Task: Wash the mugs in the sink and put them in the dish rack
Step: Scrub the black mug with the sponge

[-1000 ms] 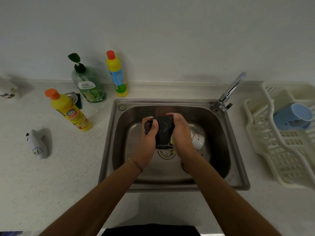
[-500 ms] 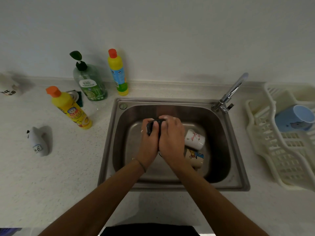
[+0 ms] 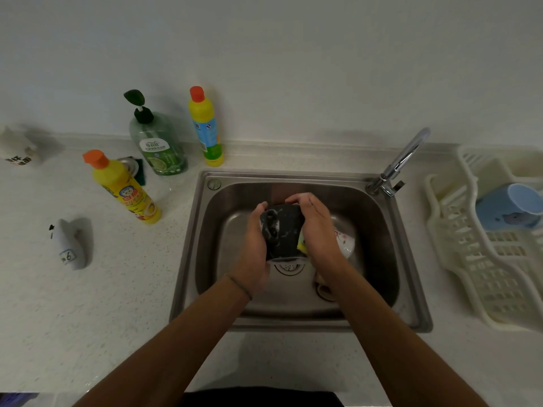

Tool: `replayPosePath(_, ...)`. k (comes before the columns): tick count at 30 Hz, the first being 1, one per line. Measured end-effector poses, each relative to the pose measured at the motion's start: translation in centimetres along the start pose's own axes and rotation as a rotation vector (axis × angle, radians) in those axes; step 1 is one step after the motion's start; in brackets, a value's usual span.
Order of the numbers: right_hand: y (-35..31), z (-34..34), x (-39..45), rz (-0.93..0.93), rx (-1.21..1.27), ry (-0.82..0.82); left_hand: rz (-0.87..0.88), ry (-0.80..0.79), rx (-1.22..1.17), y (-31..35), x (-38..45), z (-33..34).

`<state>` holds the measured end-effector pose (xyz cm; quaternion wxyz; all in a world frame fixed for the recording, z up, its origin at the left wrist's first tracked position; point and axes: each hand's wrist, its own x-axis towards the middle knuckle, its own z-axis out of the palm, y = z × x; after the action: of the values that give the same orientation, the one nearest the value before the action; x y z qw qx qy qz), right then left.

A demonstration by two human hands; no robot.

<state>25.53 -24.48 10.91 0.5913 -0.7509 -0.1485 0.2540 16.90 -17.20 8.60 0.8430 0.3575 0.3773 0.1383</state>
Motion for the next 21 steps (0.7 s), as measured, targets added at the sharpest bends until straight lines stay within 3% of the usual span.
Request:
replayPosePath(3,0.2,0.4,0.0,-0.132,-0.077,-0.009,-0.084,-0.052,-0.006,-0.6,0.1,-0.1)
replayPosePath(7,1.3,1.3,-0.9,-0.353,-0.412,-0.017,-0.083,-0.021,-0.012,-0.8,0.7,-0.6)
replayPosePath(13,2.1,2.5,-3.0,-0.440,-0.729,-0.049,-0.078,-0.010,-0.035,-1.6,1.5,-1.4)
replayPosePath(16,2.2,2.2,-2.8,-0.430,-0.671,-0.081,-0.068,0.022,0.038,-1.3,1.2,-1.0)
replayPosePath(21,0.6,1.1,-0.8,-0.238,-0.384,-0.047,-0.042,0.046,0.096,-1.3,1.1,-0.2)
